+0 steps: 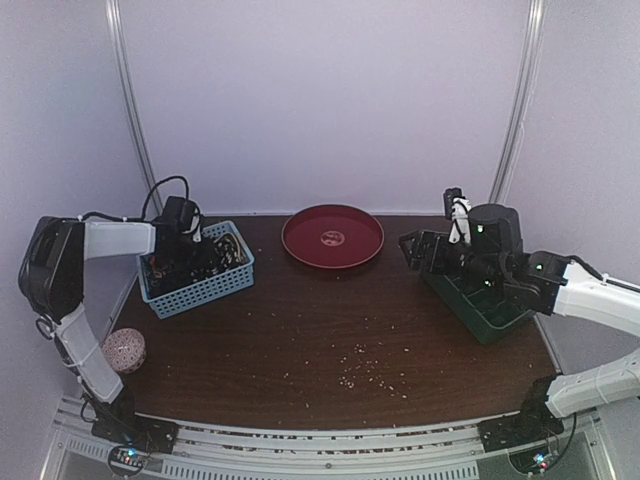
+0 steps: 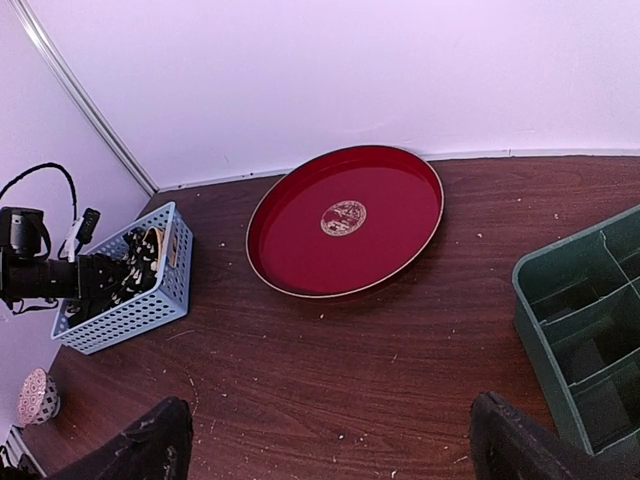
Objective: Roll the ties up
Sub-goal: Pick up the tie from the center of the board, then pass from the left arm to the right
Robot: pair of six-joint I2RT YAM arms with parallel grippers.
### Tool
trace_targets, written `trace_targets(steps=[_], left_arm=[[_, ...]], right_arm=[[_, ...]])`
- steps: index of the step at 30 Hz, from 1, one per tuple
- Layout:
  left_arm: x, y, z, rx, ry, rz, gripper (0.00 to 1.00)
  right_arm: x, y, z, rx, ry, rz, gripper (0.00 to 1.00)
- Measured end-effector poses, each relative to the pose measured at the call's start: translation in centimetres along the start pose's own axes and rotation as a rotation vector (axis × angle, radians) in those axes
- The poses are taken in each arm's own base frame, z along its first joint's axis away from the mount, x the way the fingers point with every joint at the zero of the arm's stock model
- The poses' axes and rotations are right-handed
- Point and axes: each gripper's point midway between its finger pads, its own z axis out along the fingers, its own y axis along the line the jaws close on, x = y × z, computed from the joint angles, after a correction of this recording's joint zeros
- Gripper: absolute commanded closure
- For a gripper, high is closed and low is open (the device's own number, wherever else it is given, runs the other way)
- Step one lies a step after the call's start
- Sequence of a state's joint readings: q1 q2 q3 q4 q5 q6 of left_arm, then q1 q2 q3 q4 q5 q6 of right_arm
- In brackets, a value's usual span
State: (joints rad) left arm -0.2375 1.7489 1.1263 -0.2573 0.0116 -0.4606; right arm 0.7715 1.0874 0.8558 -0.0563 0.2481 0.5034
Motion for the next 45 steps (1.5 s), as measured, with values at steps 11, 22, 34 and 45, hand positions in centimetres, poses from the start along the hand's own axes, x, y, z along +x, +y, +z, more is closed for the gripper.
trace_targets(steps=[11, 22, 34, 45], left_arm=[[-6.5, -1.7, -7.8, 0.038, -0.212, -0.022, 1.00], [-11.2, -7.8, -25.5, 0.414, -0.578, 0.051, 1.00], [-4.4, -14.0, -33.7, 0.976, -0.592, 0.201, 1.00], [2.5, -21.9, -32.4, 1.236, -0.414, 0.335, 1.00]], right_arm=[[0.5, -0.2, 0.0, 0.010, 0.023, 0.012, 0.03], [0.2, 3.2, -0.4, -0.134, 0.014, 0.025, 0.08], [-0.4, 13.7, -0.1, -0.420, -0.041, -0.002, 0.16], [2.4, 17.5, 1.7, -0.543, 0.020, 0.071, 0.31]])
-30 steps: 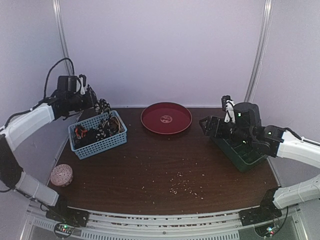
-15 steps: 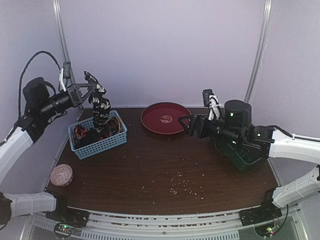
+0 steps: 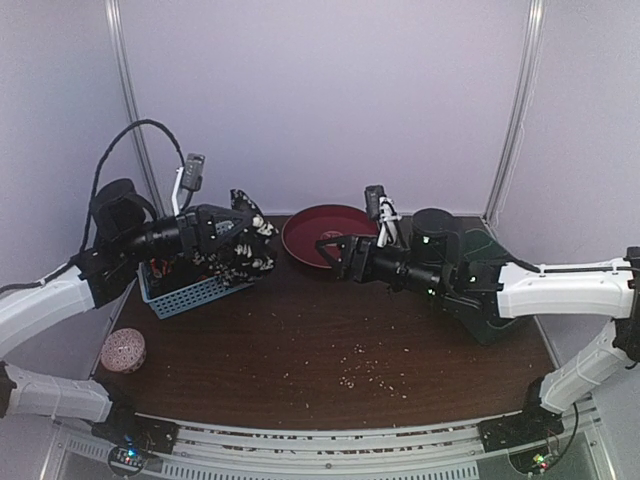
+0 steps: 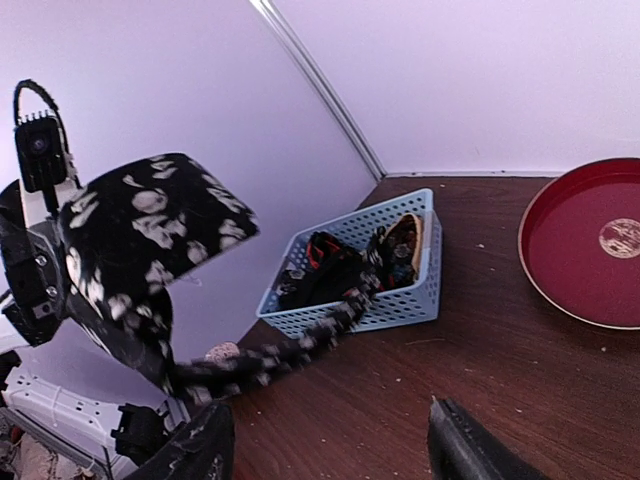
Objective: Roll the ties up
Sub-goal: Pass from the left arm to the right
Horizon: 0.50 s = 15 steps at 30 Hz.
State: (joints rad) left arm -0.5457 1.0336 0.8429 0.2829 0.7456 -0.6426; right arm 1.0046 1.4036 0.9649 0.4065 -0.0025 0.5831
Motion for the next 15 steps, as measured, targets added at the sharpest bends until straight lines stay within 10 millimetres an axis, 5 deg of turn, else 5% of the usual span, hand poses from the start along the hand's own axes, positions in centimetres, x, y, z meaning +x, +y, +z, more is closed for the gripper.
trace_targets(steps=[4, 9, 11, 15], left_arm=[[1.3, -1.0, 2.3, 0.092, 0.028, -0.023, 1.00], [1.2, -2.2, 3.9, 0.158, 0.030, -0.032, 1.00], [0.9, -2.7, 4.1, 0.174, 0.018, -0.023, 1.00], [0.5, -3.3, 4.5, 0.204, 0.000, -0.020, 0.98]], right_arm=[[-1.0, 3.2, 0.7, -0.127, -0.037, 0.021, 0.22], [-1.2, 6.8, 1.9, -0.288, -0.038, 0.012, 0.22], [-0.3, 7.4, 2.4, -0.333, -0.013, 0.010, 0.36], [1.7, 7.8, 3.2, -0.375, 0.035, 0.011, 0.88]])
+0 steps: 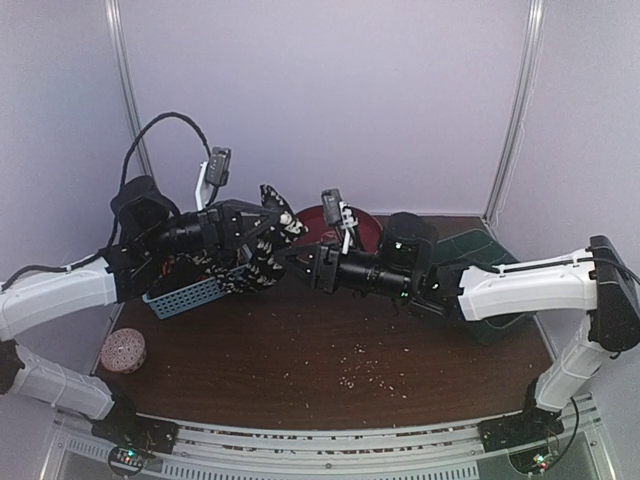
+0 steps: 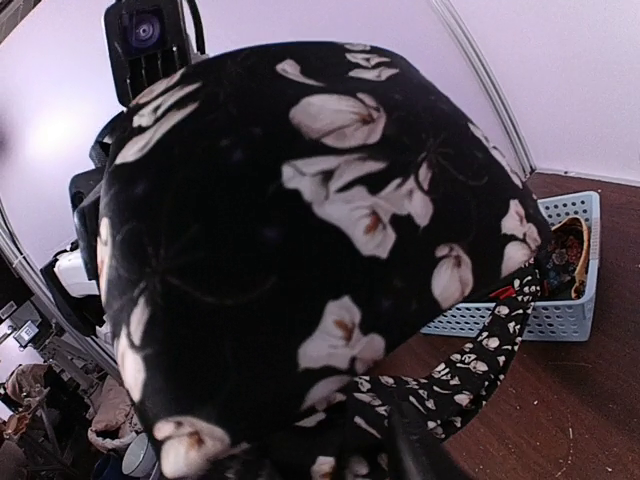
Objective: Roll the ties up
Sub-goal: Pass from the left arm to the right, then pick up the tie from the center of the board.
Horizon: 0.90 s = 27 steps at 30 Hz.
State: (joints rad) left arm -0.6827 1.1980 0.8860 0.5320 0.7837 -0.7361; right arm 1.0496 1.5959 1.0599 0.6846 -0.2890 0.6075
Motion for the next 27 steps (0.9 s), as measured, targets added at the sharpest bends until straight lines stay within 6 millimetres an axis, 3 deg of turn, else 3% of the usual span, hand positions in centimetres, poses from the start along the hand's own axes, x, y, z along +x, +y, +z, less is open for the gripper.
trace_targets(steps=[1, 5, 8, 13, 17, 20, 22, 27], left_arm=[[0.0, 0.0, 0.2, 0.007, -0.002, -0.006, 0.91], [0.1, 0.0, 0.5, 0.020, -0.004, -0.027, 0.53], [-0.1, 0.2, 0.5, -0.013, -0.003, -0.018, 0.40], [-1.8, 2.4, -1.0, -0.263, -0.031, 0.026, 0.39], [-2.0, 6.7, -4.4, -0.599, -0.045, 0.060, 0.44], [0.7, 11.2, -6.9, -0.843, 0.038, 0.045, 0.48], [3.6, 14.5, -8.4, -0.994, 0.137, 0.026, 0.49], [10.4, 20.6, -11.5, -1.226, 0.378, -0.039, 0.55]], right_arm=[[0.2, 0.0, 0.1, -0.003, 0.004, 0.001, 1.00], [0.0, 0.3, -1.0, -0.016, -0.032, -0.015, 1.00], [0.6, -0.3, -3.0, 0.016, -0.049, -0.036, 1.00], [0.8, -3.0, -6.9, 0.186, -0.072, -0.061, 1.00], [2.3, -7.9, -11.1, 0.425, -0.051, -0.058, 1.00], [4.9, -11.9, -14.9, 0.608, 0.007, -0.052, 1.00], [6.8, -14.1, -17.3, 0.706, 0.048, -0.051, 1.00], [9.8, -17.3, -21.2, 0.866, 0.122, -0.053, 1.00]])
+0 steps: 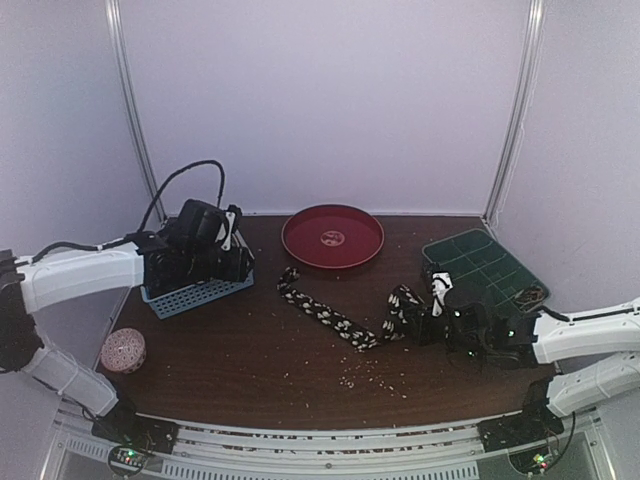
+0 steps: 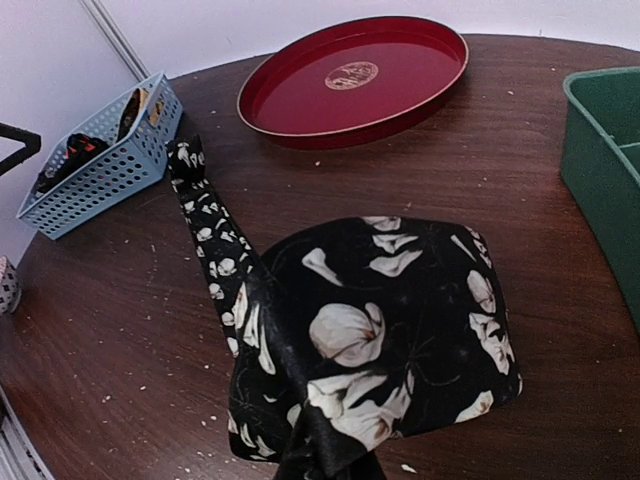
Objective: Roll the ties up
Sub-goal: Pick up the tie from the center of the board.
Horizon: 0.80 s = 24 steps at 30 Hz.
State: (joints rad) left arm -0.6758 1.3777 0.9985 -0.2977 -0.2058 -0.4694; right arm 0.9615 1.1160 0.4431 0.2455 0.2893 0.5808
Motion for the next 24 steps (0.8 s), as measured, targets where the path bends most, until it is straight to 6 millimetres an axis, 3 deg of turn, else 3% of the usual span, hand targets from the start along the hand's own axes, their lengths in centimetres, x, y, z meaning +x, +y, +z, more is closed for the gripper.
trace_targets(steps=[3, 6, 12, 19, 24], left_arm=[[1.9, 1.5, 2.4, -0.036, 0.085, -0.008, 0.57], [2.5, 1.4, 3.7, 0.000, 0.114, -0.013, 0.58], [1.9, -1.5, 7.0, 0.117, 0.125, 0.031, 0.58], [-0.2, -2.6, 11.9, 0.090, 0.142, 0.070, 0.64], [1.8, -1.8, 13.6, 0.047, 0.214, 0.085, 0.69]], right_arm=[[-0.1, -1.0, -0.2, 0.044, -0.008, -0.003, 1.00], [-0.7, -1.3, -0.6, 0.059, -0.034, 0.002, 1.00], [-1.9, -2.2, -1.5, 0.096, -0.085, 0.014, 1.00], [-2.4, -4.9, -2.3, 0.211, -0.118, 0.036, 1.00], [-3.0, -6.4, -3.2, 0.266, -0.151, 0.062, 1.00]])
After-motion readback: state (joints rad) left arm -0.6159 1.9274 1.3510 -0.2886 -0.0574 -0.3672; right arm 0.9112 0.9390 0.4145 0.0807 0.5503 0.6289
